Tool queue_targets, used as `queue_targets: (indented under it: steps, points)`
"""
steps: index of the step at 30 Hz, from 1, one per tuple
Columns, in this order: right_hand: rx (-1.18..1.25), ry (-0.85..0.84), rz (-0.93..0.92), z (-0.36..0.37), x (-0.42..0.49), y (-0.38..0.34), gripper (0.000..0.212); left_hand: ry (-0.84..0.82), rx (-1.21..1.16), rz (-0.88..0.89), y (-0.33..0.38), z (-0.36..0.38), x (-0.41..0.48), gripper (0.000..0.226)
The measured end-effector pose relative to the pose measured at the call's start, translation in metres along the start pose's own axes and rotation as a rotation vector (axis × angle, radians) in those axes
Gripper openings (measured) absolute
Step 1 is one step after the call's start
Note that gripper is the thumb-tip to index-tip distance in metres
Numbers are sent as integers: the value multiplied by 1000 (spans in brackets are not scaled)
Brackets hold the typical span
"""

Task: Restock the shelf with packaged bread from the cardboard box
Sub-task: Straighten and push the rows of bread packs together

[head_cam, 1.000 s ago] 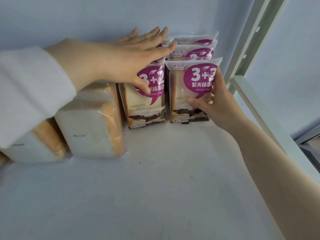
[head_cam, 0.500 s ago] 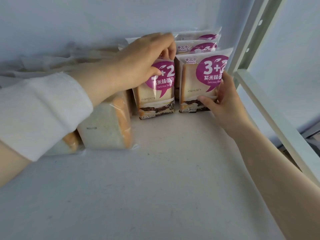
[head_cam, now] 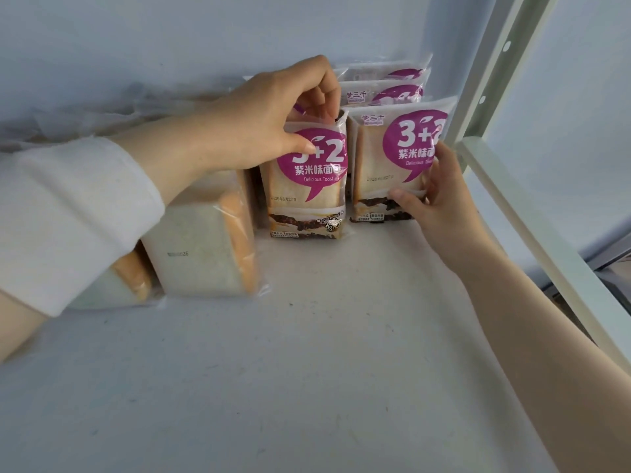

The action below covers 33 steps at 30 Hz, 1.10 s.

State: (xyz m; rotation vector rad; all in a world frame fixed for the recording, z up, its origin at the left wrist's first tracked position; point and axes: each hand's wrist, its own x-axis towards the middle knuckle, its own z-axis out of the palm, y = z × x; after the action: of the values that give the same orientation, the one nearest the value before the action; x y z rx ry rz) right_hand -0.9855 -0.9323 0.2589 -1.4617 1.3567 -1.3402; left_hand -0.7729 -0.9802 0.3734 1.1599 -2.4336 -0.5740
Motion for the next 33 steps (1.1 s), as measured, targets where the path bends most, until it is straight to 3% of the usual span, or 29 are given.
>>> queue_targets:
  steps: [9,14,17,24,30,33]
  points:
    - [-136,-28,22,10,-1,-5,88,66,255,78,3,11,4,42]
    - [-252,26,72,19,-12,-8,110,6,556,43,9,14,-7,84]
    - [-308,111,59,32,-10,-7,110,6,727,39,13,25,-6,87]
    - [-345,153,20,41,-3,-1,104,84,796,-11,8,36,-4,82]
    - [-335,62,72,18,-7,-5,108,22,618,-29,11,21,-5,100]
    - [-374,81,119,13,-6,-2,88,-37,655,-11,14,18,-7,101]
